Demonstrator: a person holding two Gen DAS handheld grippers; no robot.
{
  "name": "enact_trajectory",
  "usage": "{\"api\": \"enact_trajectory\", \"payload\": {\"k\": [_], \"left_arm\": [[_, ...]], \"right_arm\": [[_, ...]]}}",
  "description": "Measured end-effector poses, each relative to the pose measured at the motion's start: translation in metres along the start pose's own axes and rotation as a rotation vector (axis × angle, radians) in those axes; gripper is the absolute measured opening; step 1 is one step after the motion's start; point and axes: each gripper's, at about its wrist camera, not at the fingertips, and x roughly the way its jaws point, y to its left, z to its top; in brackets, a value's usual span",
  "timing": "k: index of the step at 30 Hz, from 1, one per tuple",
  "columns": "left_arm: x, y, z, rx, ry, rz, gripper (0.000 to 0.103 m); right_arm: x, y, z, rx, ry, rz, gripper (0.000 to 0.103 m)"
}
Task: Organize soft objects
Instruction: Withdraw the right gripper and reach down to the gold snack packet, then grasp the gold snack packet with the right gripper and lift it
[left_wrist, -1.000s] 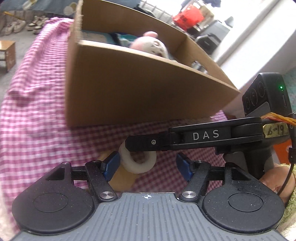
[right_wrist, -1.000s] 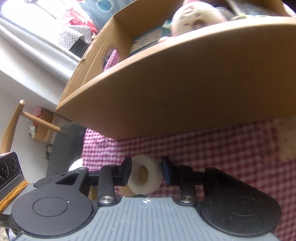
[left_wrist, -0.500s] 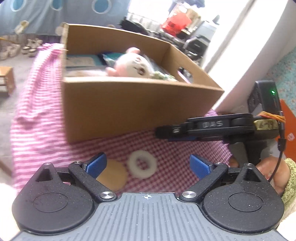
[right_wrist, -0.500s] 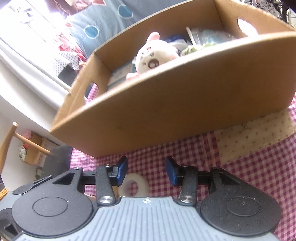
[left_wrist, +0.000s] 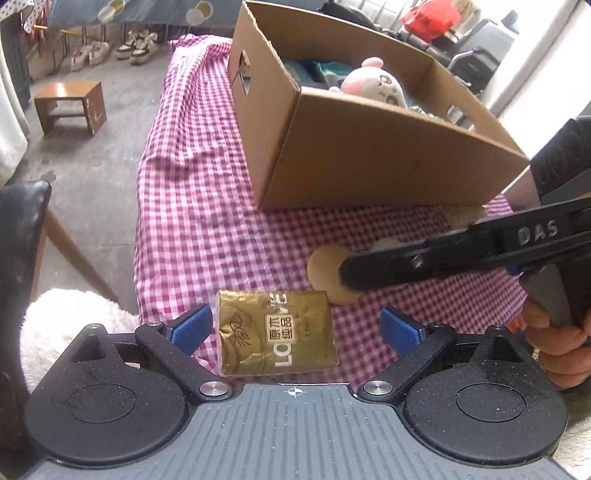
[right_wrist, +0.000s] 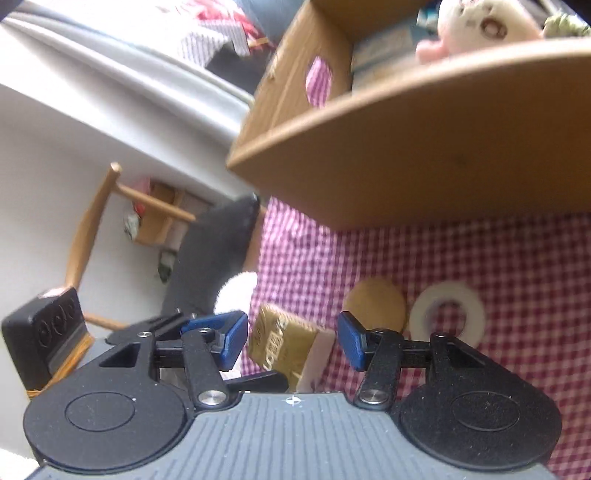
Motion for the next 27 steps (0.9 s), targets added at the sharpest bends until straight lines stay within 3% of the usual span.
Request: {"api": "enact_trajectory", "payload": {"k": [5,11,17,21,27], "left_arm": [[0.009,-0.004,-0.002,0.024,0.026,-0.002,0.098],[0.013,-0.005,-0.004,0.042,0.042,0.002,0.098],[0.016,0.002,-0.003,0.020,0.049,0.007,0.098],[0.015,0.001,-0.005,0.006,0.052,-0.023,0.099],[-0.002,-0.003,-0.004,-0.003,0.022,-0.039,0.099]], "right_arm": [[0.012,-0.004,-0.010,0.038,0.085,-0.002,0.057],[0.027,-0.002,-0.018,0.054,0.119,0.000,0.056],[0.030,-0.002,-0.017,0.060,0.105,0.012,0.055],[0.031,0.000,-0.019,0.038,0.078,-0.006,0.046],[0.019,0.010,-0.023,0.005,0.023,0.005,0.045]]}}
